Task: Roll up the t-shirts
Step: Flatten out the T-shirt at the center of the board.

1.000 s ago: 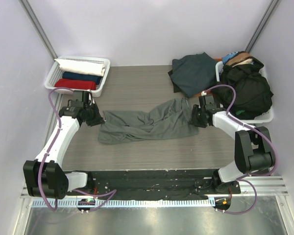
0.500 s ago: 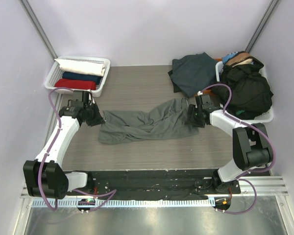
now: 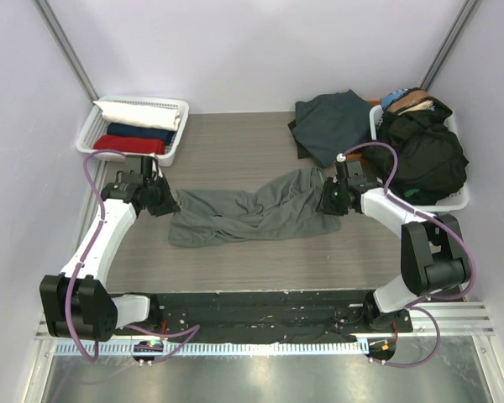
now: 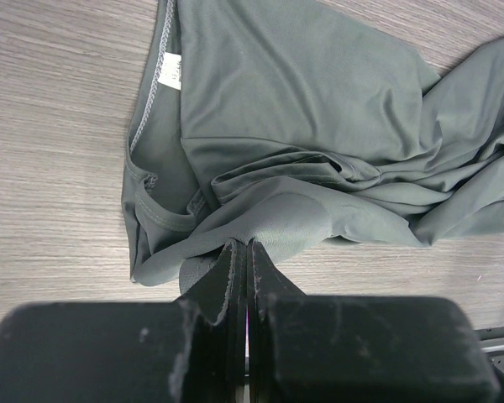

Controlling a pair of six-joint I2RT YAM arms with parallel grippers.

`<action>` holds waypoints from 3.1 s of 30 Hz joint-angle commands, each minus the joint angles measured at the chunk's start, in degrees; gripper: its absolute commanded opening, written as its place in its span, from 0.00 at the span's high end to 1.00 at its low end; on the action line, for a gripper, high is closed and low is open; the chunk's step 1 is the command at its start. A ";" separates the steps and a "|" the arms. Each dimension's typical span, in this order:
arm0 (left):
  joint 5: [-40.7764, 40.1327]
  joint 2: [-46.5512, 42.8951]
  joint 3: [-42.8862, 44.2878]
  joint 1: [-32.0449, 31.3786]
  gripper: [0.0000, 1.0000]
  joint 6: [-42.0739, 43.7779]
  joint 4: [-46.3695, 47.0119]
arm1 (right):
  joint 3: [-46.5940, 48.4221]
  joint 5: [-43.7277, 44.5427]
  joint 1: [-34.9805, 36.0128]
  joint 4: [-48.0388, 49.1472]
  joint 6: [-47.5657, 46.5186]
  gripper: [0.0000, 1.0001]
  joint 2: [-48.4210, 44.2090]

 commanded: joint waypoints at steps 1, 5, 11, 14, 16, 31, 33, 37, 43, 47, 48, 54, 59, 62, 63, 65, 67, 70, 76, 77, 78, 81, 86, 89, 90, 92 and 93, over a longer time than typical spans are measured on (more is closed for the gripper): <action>1.26 -0.16 0.34 0.31 1.00 0.58 2.11 | -0.14 -3.19 0.39 1.32 -0.15 0.64 -4.28; 1.44 -0.07 0.34 0.31 1.00 0.67 2.03 | 1.17 3.14 0.30 0.18 -0.76 0.56 -4.21; 1.44 -0.16 0.34 0.40 1.00 0.75 2.20 | 5.04 8.59 0.39 -1.41 -1.91 0.56 1.32; 1.61 -0.07 0.34 0.40 1.00 0.84 2.11 | 6.36 9.82 0.39 -2.02 -1.99 0.54 3.52; 1.79 -0.07 0.43 0.40 1.00 0.93 2.11 | 6.72 10.00 0.39 -2.02 -1.91 0.48 4.06; 2.49 -0.34 -0.01 0.40 1.00 1.11 2.20 | 3.56 0.96 0.30 0.08 -1.12 0.47 4.06; 2.49 -0.34 -0.10 0.40 1.00 1.11 2.20 | 2.94 0.34 0.39 0.26 -1.20 0.47 4.15; 2.49 -0.51 -0.18 0.31 1.00 1.11 2.20 | 1.27 1.65 0.39 -0.09 -0.94 0.42 2.74; 2.93 -0.60 -0.27 0.40 1.00 1.02 2.38 | 0.74 3.77 0.30 -1.23 -1.20 0.43 1.42; 3.02 -0.69 -0.36 0.40 1.00 1.02 2.29 | 0.74 2.01 0.39 -0.80 -0.94 0.54 2.13; 3.02 -0.78 -0.45 0.40 1.00 1.02 2.38 | 0.57 1.74 0.39 -0.71 -0.94 0.55 1.95; 3.11 -0.86 -0.45 0.40 1.00 1.11 2.47 | 0.48 2.09 0.39 -0.71 -0.85 0.77 1.33; 3.20 -0.86 -0.45 0.40 1.00 1.20 2.29 | -0.14 3.23 0.30 -0.71 -0.32 0.99 -1.21; 3.11 -0.69 -0.36 0.31 1.00 1.20 2.38 | -0.31 3.85 0.39 -1.76 0.20 0.99 -4.62; 3.20 -0.69 -0.36 0.40 1.00 1.20 2.29 | -0.92 3.94 0.30 -1.85 0.99 0.99 -6.21; 3.11 -0.78 -0.36 0.40 1.00 1.37 2.20 | -1.98 4.29 0.21 -1.94 2.13 0.99 -11.38; 2.93 -0.69 -0.36 0.40 1.00 1.46 2.11 | -3.47 4.47 0.21 -2.28 3.19 0.99 -14.30; 2.93 -0.60 -0.27 0.31 1.00 1.28 2.11 | -4.44 4.29 0.12 -4.21 3.37 0.99 -17.64; 3.28 -0.86 -0.89 0.31 1.00 1.20 1.76 | -8.57 8.07 -0.23 -5.72 4.33 0.99 -22.48; 3.37 -1.13 -0.98 0.40 0.98 1.20 1.76 | -9.27 7.81 -0.23 -5.63 4.60 0.99 -22.83; 3.37 -1.30 -1.24 0.40 0.92 1.02 1.59 | -9.45 7.54 -0.23 -5.37 4.77 0.99 -23.10; 3.72 -1.31 -1.41 0.31 0.69 0.84 1.15 | -9.54 7.45 -0.32 -4.49 5.04 0.99 -22.66; 6.61 -2.00 -2.38 0.40 0.56 0.32 -0.26 | -6.74 7.02 -0.23 -2.56 5.30 0.99 -17.75; 5.58 -4.99 -4.84 0.40 0.55 -0.12 -0.26 | -4.19 7.10 -0.32 -1.32 5.39 0.99 -14.23; 5.13 -5.69 -5.45 0.40 0.55 -0.12 -0.26 | -3.57 7.02 -0.32 -0.97 5.39 0.99 -13.44; 3.47 -7.54 -6.95 0.40 0.57 -0.39 -0.61 | -1.90 6.75 -0.41 -0.62 5.30 0.99 -11.33; 2.50 -7.98 -7.39 0.40 0.57 -0.39 -0.52 | -1.55 6.58 -0.58 -0.36 5.30 0.99 -10.80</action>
